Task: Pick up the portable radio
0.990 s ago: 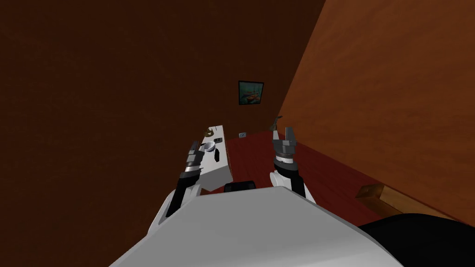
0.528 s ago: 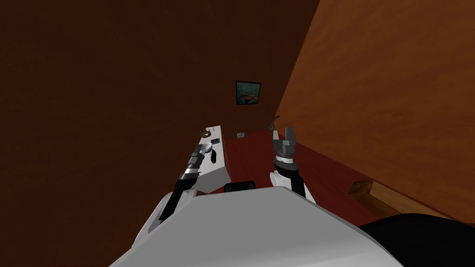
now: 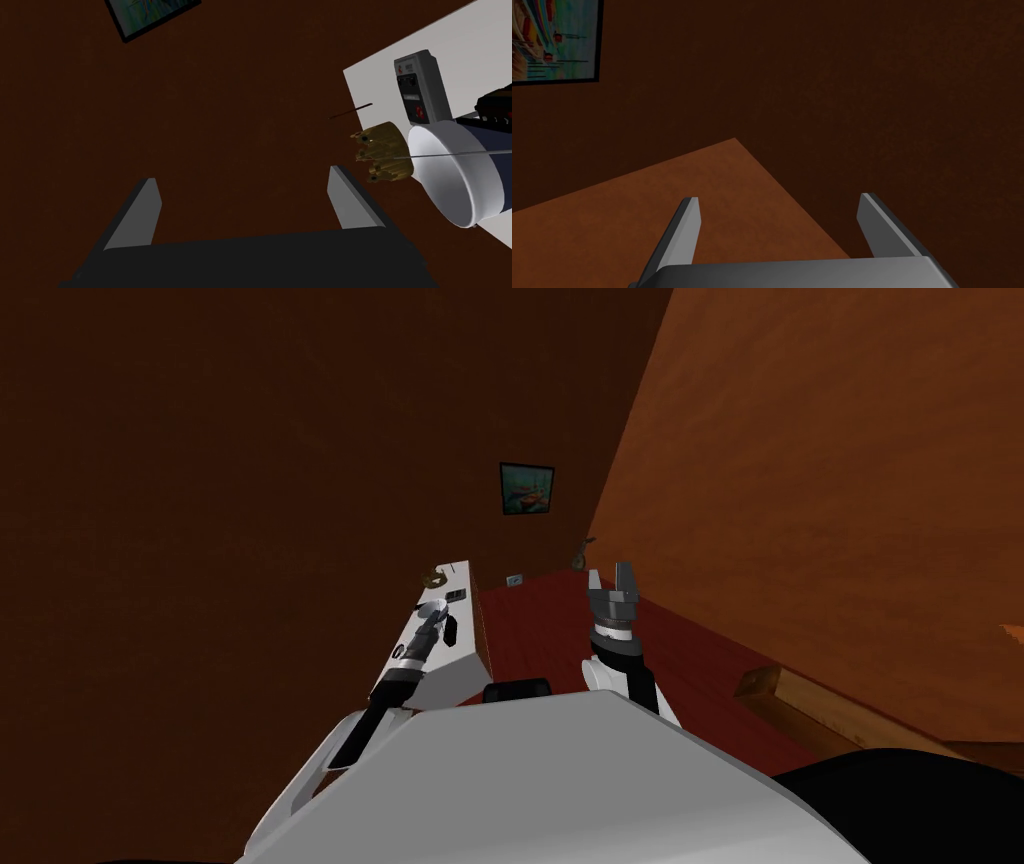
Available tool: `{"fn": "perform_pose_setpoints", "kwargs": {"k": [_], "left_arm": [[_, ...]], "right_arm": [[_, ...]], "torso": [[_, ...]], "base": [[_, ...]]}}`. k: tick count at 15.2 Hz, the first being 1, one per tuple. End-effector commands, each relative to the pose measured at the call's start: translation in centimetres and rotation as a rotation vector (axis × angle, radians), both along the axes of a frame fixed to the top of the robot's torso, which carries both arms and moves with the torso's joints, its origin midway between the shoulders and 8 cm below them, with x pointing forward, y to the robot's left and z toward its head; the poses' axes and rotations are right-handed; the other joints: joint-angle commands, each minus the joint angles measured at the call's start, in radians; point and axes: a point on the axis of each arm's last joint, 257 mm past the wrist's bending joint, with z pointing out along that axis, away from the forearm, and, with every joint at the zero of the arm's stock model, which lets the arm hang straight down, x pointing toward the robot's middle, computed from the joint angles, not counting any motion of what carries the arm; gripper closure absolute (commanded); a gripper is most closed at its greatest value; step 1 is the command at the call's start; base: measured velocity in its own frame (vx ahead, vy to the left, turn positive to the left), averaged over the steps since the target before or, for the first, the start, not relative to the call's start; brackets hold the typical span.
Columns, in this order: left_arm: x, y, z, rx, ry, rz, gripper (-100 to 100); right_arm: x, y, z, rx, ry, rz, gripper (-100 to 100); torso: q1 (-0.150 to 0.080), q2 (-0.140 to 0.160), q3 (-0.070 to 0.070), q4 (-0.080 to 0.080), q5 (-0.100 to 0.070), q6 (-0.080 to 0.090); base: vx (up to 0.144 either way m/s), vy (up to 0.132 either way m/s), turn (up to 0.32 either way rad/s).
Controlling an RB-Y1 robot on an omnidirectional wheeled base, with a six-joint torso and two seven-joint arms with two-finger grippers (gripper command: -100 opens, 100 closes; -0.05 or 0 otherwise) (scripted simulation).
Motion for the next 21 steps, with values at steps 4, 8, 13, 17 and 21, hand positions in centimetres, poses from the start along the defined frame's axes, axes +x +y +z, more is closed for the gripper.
{"fn": "perform_pose_setpoints", "kwargs": {"k": [4, 8, 13, 17, 21], "left_arm": [[-1.1, 1.8, -3.9, 0.076, 0.135, 0.013, -100], [-2.6, 4.0, -7.8, 0.160, 0.277, 0.029, -100], [-4.6, 6.5, -11.2, 0.246, 0.412, 0.046, -100], [-6.9, 9.3, -14.2, 0.331, 0.544, 0.068, -100], [-8.5, 11.1, -15.8, 0.385, 0.624, 0.081, -100]], "right_arm": [[0.0, 0.0, 0.0, 0.000, 0.000, 0.000, 0], [0.0, 0.0, 0.0, 0.000, 0.000, 0.000, 0], [0.0, 0.0, 0.0, 0.000, 0.000, 0.000, 0], [0.0, 0.0, 0.0, 0.000, 0.000, 0.000, 0], [0.0, 0.0, 0.0, 0.000, 0.000, 0.000, 0]], "torso": [[-0.001, -0.001, -0.001, 0.000, 0.000, 0.000], [0.000, 0.000, 0.000, 0.000, 0.000, 0.000], [0.001, -0.001, -0.001, 0.000, 0.000, 0.000], [0.002, -0.002, -0.001, -0.001, 0.000, 0.000], [0.003, -0.003, -0.002, -0.001, 0.001, 0.000]], "base": [[0.045, -0.064, -0.078], [0.039, -0.053, -0.088], [0.049, -0.040, -0.072], [0.068, -0.027, -0.110], [0.067, -0.008, -0.055]]}}
